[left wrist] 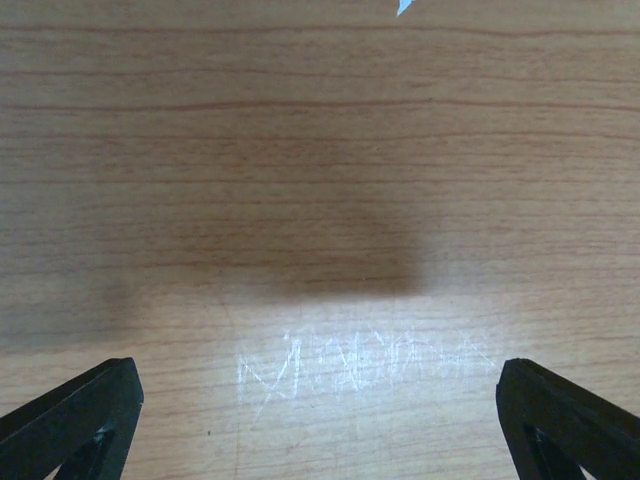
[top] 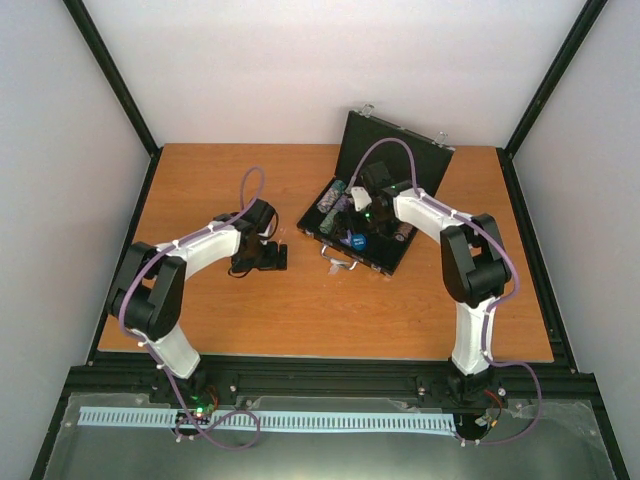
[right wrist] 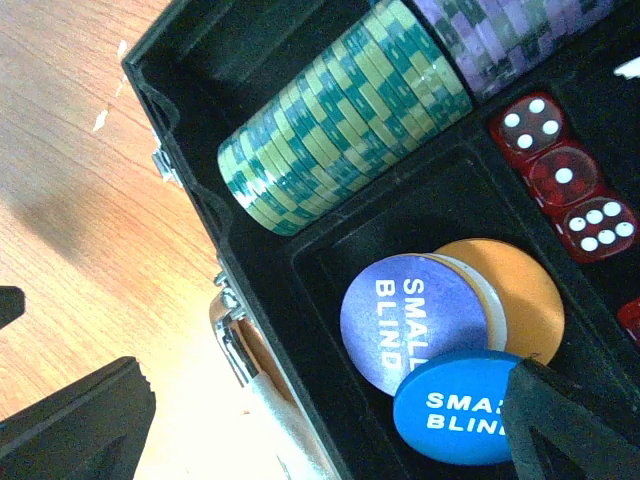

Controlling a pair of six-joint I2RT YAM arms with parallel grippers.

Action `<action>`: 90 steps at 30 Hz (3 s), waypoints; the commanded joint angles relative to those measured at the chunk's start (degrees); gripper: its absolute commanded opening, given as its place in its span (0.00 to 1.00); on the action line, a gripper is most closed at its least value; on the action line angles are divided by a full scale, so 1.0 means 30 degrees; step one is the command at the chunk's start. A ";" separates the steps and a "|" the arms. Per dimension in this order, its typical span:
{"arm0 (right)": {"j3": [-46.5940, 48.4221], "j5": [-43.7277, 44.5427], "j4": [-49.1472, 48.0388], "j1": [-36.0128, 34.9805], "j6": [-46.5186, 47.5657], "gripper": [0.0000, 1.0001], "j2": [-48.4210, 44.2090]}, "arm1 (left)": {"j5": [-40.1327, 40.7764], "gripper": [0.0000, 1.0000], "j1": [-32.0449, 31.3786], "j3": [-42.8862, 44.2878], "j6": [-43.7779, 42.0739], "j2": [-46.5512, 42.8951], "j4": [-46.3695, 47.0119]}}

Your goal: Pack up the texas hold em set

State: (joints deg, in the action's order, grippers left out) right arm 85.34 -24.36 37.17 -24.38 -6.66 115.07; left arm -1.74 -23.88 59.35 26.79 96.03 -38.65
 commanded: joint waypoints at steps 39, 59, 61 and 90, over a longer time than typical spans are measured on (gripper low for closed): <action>-0.0163 0.0131 0.0769 -0.0108 -0.0866 0.96 0.0844 | 0.0176 1.00 0.0079 0.0884 -0.0812 0.0365 -0.0158; 0.1101 0.1756 0.1835 -0.0992 -0.0612 0.96 -0.1159 | 0.0154 1.00 0.0079 0.0841 -0.0798 0.0517 0.0111; 0.1588 0.2786 0.2043 -0.0991 -0.0393 0.96 -0.1728 | 0.0187 1.00 0.0079 0.0871 -0.0808 0.0468 0.0111; 1.6934 0.5930 0.3398 0.4708 -0.1392 1.00 0.4176 | -0.0128 1.00 0.0079 0.1991 -0.1542 0.0344 -0.0755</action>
State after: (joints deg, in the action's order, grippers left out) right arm 133.23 -3.77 45.56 -11.38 -9.96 124.31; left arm -1.76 -23.88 63.59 23.38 97.43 -39.90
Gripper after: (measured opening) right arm 0.999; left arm 0.997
